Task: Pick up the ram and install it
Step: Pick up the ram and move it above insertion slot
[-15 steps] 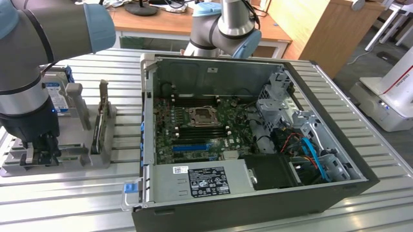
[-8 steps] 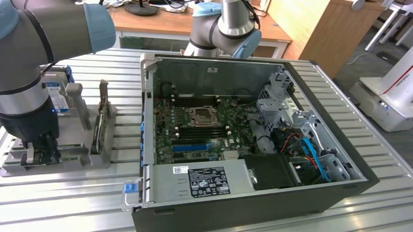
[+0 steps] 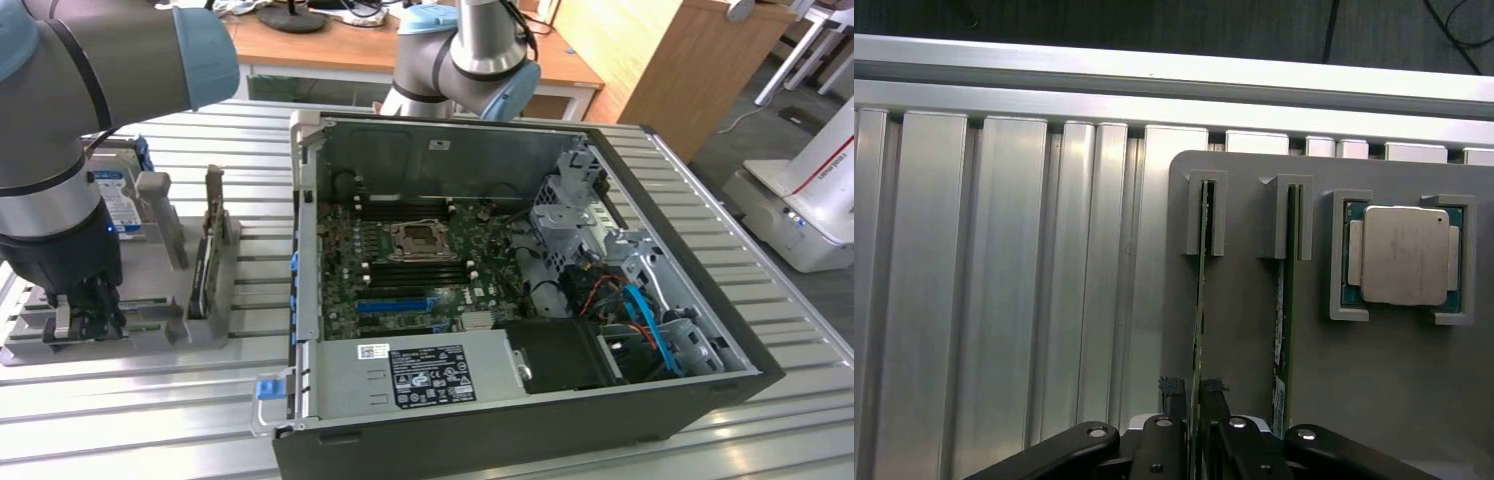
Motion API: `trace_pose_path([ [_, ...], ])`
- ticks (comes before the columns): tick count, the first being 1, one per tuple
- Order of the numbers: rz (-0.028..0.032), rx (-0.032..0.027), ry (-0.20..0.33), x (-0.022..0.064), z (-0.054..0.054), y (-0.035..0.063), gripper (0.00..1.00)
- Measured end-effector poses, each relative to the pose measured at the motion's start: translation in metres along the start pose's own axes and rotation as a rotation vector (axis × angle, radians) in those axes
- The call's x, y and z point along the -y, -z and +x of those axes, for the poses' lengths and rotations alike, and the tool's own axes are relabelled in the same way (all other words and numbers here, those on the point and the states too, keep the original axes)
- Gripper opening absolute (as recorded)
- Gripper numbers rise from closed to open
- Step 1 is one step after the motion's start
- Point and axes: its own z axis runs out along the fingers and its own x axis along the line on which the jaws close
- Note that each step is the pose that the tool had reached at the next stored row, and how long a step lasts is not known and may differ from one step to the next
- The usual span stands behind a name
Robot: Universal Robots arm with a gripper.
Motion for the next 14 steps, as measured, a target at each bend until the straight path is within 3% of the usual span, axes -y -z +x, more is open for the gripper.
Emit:
trace_pose_path([
  [5,0.0000,0.0000,0.000,0.0000,0.0000,0.0000,0.20],
  [7,0.0000,0.0002,0.000,0.0000,0.0000,0.0000,0.19],
  [8,0.0000,0.0000,0.000,0.0000,0.0000,0.0000,0.13],
  [14,0.0000,0.0000,0.000,0.0000,0.0000,0.0000,0.12],
])
